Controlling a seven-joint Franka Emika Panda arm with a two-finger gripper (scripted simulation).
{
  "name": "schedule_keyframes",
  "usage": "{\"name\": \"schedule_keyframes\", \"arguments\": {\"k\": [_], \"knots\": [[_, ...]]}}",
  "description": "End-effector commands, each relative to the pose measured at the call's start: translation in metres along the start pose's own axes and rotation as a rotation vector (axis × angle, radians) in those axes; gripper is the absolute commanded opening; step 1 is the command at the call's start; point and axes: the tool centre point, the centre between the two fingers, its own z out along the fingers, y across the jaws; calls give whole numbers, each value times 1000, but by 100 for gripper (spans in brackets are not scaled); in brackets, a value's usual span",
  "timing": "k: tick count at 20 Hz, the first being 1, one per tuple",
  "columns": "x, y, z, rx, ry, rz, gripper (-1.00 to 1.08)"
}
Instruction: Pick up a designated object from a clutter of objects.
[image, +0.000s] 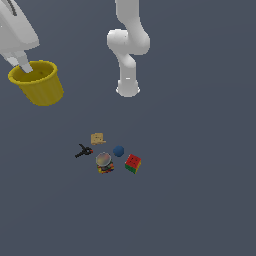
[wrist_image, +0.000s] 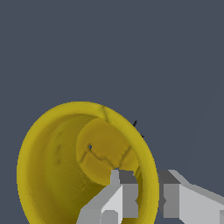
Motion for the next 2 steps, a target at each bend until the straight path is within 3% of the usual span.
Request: {"name": "schedule_keyframes", "arguments": {"k": [1,2], "knots": [[1,0,-3,0,3,-1,-100],[1,0,-3,0,3,-1,-100]]}}
